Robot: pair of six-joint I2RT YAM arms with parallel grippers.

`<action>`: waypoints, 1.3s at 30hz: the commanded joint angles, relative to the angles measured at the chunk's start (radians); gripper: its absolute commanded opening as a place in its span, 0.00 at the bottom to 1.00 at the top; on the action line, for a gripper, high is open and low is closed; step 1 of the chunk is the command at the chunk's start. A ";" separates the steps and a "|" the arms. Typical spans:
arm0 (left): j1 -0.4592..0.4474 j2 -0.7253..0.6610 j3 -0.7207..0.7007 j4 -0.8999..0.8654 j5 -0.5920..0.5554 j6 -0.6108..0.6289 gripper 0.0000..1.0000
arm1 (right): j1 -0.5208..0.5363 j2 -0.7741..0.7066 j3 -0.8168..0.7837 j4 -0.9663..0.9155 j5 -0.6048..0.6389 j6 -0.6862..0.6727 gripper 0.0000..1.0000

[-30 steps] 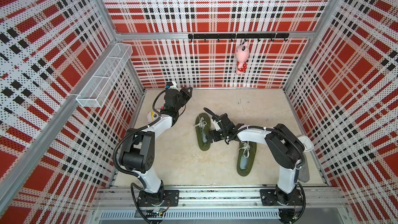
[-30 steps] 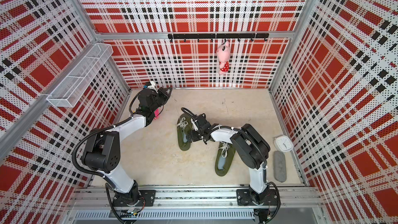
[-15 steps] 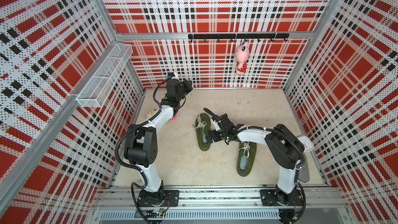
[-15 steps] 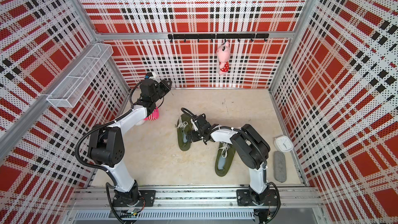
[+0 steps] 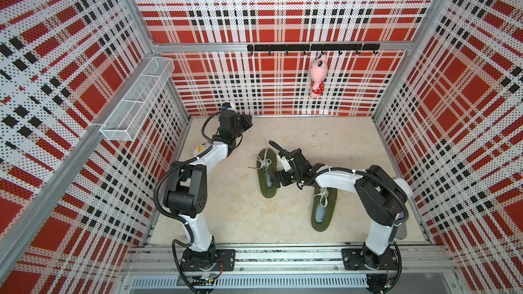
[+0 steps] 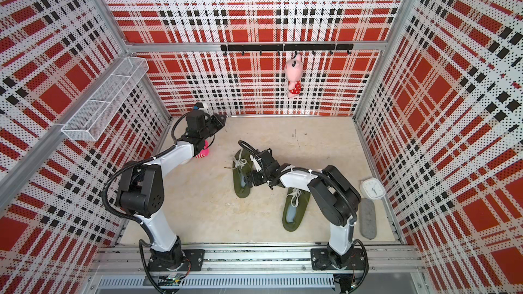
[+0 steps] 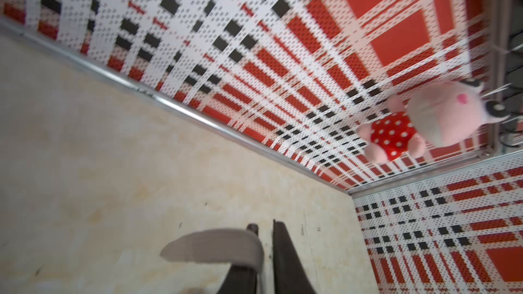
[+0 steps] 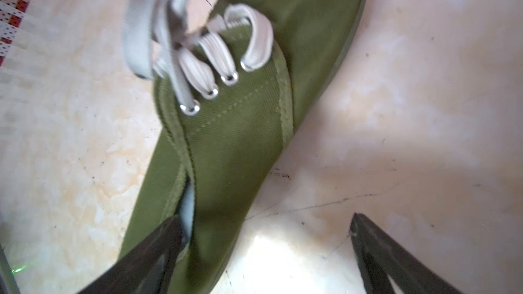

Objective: Remove the insole from the shoe
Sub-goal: Untie the shoelace on the shoe.

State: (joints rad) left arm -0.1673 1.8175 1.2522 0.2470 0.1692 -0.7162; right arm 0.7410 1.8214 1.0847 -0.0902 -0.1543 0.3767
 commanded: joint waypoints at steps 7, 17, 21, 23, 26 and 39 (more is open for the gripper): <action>0.151 -0.337 -0.253 -0.056 -0.015 0.201 0.46 | -0.037 -0.063 0.142 -0.110 -0.048 -0.148 0.80; -0.071 -0.581 -0.622 -0.058 0.095 0.221 0.58 | -0.037 0.064 0.304 -0.156 -0.096 -0.143 0.65; -0.184 -0.527 -0.664 0.008 0.132 0.196 0.58 | -0.037 0.086 0.327 -0.158 -0.093 -0.122 0.62; -0.198 -0.474 -0.639 -0.001 0.140 0.216 0.58 | -0.037 0.085 0.324 -0.160 -0.076 -0.105 0.62; -0.199 -0.397 -0.595 -0.007 0.152 0.242 0.58 | -0.037 0.072 0.300 -0.150 -0.064 -0.091 0.62; -0.213 -0.267 -0.525 -0.029 0.082 0.271 0.45 | -0.037 0.035 0.242 -0.137 -0.048 -0.076 0.62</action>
State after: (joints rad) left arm -0.3748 1.5429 0.7033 0.2012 0.2672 -0.4637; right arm 0.7029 1.9003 1.3361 -0.2359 -0.2150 0.3008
